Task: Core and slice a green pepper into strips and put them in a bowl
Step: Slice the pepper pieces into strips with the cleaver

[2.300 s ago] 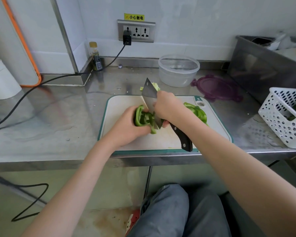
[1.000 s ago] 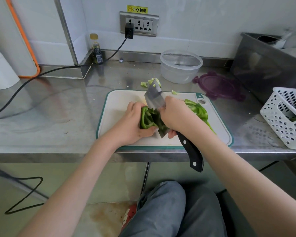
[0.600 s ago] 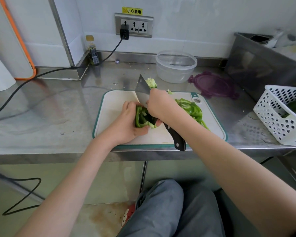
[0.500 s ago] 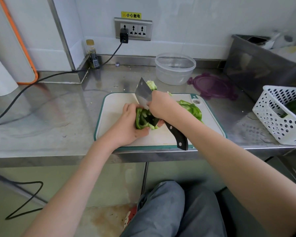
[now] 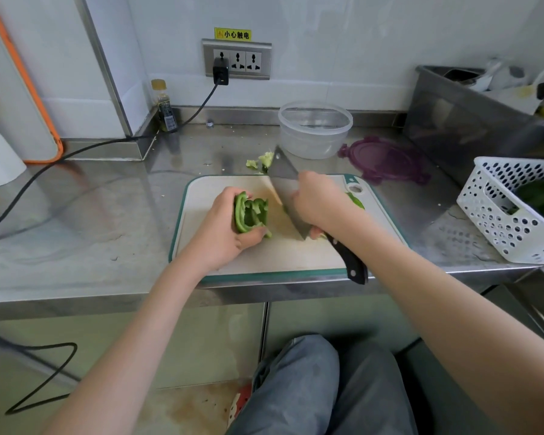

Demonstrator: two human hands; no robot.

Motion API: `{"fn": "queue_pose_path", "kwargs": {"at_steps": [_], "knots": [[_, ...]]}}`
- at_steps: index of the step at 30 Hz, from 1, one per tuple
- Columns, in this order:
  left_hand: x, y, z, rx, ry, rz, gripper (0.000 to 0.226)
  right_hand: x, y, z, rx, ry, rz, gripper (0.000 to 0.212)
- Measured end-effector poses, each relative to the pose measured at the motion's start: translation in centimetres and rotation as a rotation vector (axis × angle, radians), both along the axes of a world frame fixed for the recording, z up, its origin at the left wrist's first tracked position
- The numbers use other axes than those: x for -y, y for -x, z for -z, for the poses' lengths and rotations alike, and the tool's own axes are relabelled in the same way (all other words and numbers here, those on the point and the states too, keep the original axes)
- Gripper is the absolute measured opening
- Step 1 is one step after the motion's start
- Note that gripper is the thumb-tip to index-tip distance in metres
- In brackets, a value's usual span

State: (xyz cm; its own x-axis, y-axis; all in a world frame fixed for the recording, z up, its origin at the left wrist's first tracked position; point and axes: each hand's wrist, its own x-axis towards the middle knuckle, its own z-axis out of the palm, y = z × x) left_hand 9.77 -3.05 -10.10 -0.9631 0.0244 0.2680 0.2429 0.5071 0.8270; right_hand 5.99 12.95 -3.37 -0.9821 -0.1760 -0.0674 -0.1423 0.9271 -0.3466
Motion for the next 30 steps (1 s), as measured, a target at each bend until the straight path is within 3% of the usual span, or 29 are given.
{"fn": "queue_pose_path", "kwargs": {"at_steps": [3,7,14,21,25,30], "knots": [[-0.4,0.2,-0.1,-0.018,-0.033,0.010,0.048,-2.5,0.5,-0.6,0.024,-0.039,0.049,0.022],[-2.4,0.8,-0.2,-0.045,0.051,0.018,0.048,-3.9,0.6,-1.3,-0.021,0.224,0.123,0.033],[-2.3,1.0,0.7,-0.031,0.162,0.041,0.051,-5.2,0.4,-2.6,-0.186,0.199,0.139,0.028],[-1.5,1.5,-0.3,0.120,0.215,0.128,0.057,-3.3,-1.2,-2.2,-0.082,0.188,0.063,0.047],[-1.7,1.2,-0.1,0.096,0.223,0.115,0.047,-2.2,-1.6,-1.6,0.018,0.265,0.066,0.033],[-1.9,0.7,0.4,0.011,0.279,0.064,0.047,-1.3,-1.8,-0.5,0.018,0.258,0.038,0.032]]}}
